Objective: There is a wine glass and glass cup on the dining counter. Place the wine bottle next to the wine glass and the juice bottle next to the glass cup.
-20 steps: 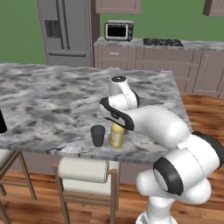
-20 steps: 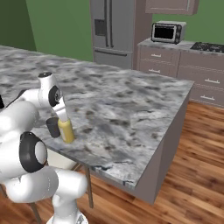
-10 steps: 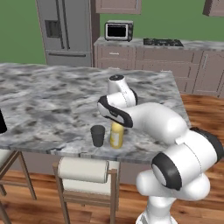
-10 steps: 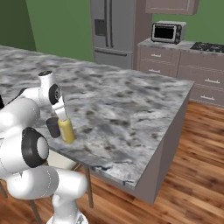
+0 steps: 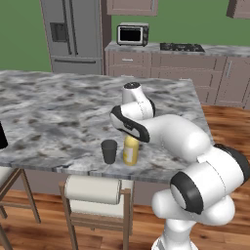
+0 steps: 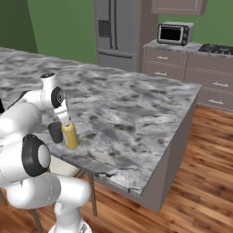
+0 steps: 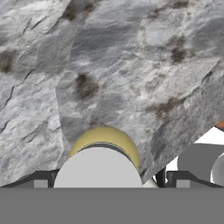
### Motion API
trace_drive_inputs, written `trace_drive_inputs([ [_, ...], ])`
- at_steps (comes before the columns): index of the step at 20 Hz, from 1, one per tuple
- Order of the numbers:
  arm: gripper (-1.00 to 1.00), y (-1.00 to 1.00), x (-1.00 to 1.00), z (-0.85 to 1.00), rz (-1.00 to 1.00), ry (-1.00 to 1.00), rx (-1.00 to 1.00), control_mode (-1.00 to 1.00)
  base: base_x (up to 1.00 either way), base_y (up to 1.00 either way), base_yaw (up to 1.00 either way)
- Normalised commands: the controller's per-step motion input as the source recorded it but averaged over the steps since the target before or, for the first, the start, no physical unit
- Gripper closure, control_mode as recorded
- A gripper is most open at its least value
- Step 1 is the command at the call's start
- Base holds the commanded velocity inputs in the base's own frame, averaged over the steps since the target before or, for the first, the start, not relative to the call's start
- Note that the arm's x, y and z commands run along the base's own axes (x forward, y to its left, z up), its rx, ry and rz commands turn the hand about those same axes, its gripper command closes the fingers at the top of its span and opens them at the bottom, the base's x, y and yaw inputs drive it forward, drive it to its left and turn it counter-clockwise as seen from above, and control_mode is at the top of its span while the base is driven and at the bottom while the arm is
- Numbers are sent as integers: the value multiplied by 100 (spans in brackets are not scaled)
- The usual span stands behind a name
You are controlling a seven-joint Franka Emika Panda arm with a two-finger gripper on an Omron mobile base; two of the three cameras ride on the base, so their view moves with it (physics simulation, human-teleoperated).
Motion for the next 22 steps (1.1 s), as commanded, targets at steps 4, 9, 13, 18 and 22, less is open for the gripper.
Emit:
trace_drive_inputs([
  [4, -100, 0, 0, 33, 0, 0, 0, -100, 0, 0, 0],
  [9, -100, 4, 9, 37, -3, 0, 0, -100, 0, 0, 0],
  [13, -100, 0, 1, 39, -1, 0, 0, -100, 0, 0, 0],
  [18, -100, 0, -36, 27, 0, 0, 5, -100, 0, 0, 0],
  [22, -100, -6, -59, 21, 0, 0, 6, -100, 0, 0, 0],
])
